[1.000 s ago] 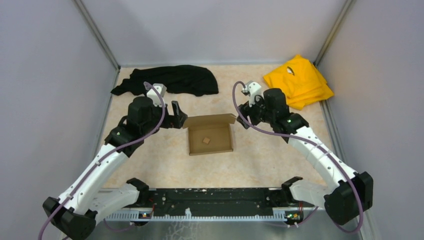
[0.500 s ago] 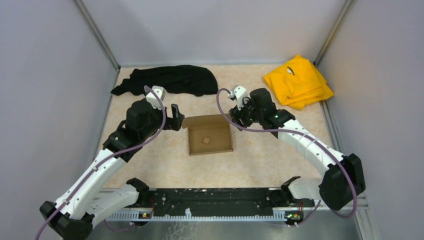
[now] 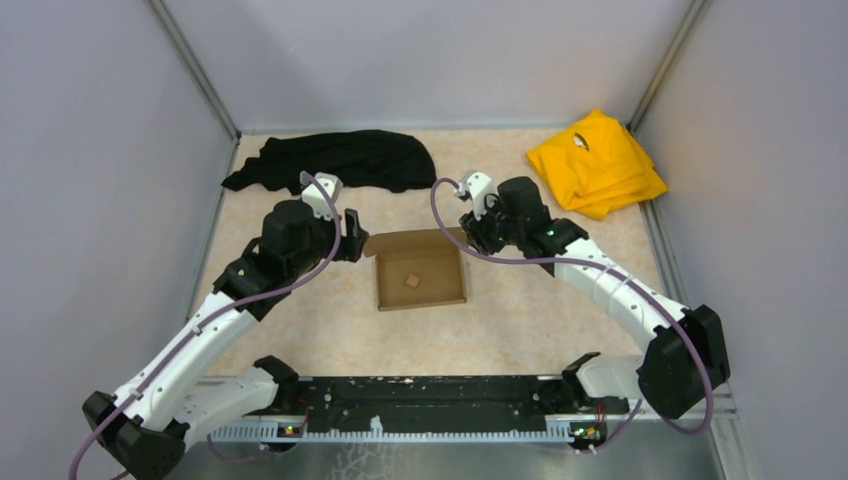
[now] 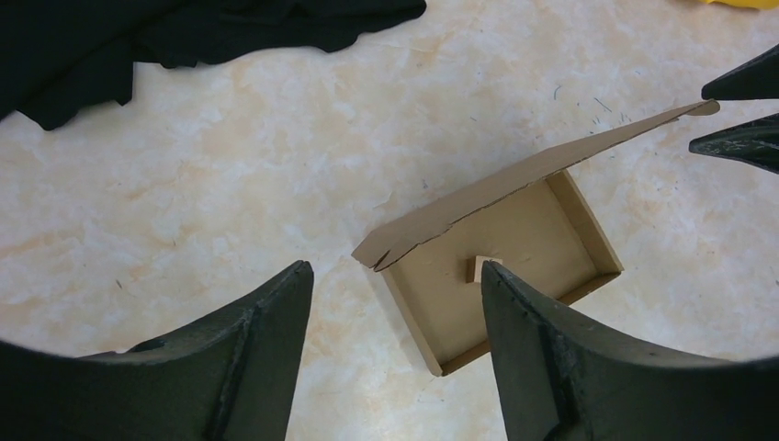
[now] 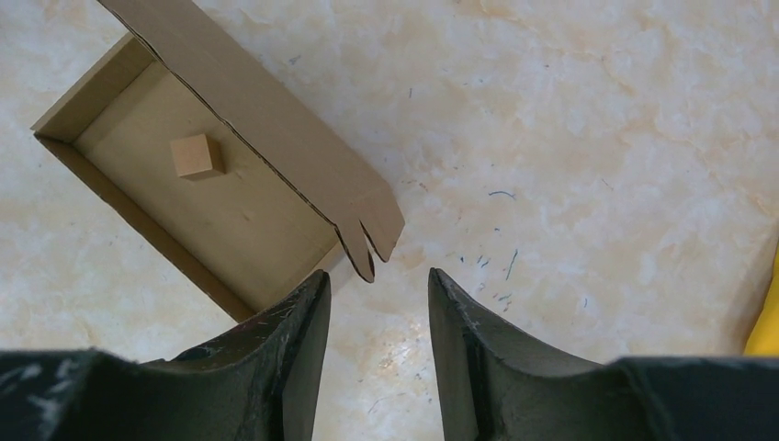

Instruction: Fold the paper box

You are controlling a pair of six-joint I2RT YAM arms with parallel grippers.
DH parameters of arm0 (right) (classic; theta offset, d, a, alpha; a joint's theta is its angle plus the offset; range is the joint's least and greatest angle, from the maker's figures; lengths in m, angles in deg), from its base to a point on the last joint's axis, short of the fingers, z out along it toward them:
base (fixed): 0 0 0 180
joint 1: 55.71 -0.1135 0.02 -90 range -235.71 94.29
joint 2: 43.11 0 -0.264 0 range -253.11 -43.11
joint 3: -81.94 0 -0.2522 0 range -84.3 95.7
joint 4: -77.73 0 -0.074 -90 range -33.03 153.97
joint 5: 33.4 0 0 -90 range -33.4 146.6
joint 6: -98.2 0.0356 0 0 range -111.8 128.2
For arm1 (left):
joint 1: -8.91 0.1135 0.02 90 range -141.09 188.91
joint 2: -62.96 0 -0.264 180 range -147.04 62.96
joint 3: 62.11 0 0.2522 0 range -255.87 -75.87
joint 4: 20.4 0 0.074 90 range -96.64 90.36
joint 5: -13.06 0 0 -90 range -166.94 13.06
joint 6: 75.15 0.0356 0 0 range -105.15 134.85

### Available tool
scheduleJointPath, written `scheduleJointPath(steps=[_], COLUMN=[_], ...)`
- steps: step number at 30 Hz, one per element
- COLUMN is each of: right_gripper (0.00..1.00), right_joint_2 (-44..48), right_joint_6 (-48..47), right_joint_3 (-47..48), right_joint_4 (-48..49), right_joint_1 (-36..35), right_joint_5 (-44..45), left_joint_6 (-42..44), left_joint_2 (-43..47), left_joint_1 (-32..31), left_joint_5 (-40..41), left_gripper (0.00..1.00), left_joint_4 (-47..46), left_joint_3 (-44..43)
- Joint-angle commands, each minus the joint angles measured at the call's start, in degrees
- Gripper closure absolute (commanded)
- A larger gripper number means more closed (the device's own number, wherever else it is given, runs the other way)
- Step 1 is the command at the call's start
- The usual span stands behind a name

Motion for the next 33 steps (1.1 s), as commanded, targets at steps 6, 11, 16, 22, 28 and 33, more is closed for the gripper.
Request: scheduleJointPath(steps=[6, 11, 16, 22, 28, 33], right_gripper=[0.59, 0.59, 0.59, 0.59, 0.60, 0.64], right_joint_2=[-1.3, -1.5, -1.5, -1.5, -1.6, -2.0], right_joint_6=[0.1, 0.1, 0.1, 0.1, 0.2, 0.3], right_joint_3=[2.7, 2.8, 2.9, 2.8, 2.9, 3.1], right_joint_4=[5.0, 5.0, 5.0, 5.0, 5.3, 5.6], right_joint_1=[-0.5, -0.6, -0.6, -0.6, -0.7, -0.9], right_joint_5=[-1.2, -1.2, -1.5, -1.6, -2.2, -2.3], left_joint_6=[-0.3, -0.7, -1.8, -2.5, -2.9, -3.0], left_joint_2=[-1.1, -1.6, 0.3, 1.1, 0.9, 1.6], left_joint_1=[-1.4, -1.6, -1.6, -1.7, -1.6, -1.7], left_joint_5=[3.5, 4.1, 3.5, 1.2, -0.7, 0.3], left_gripper=[0.63, 0.76, 0.64, 0.51, 0.17, 0.01], left_joint_4=[0.8, 1.4, 1.0, -0.5, -1.0, -1.2], left_joint_3=[-0.7, -1.1, -0.6, -0.5, -0.4, 0.1])
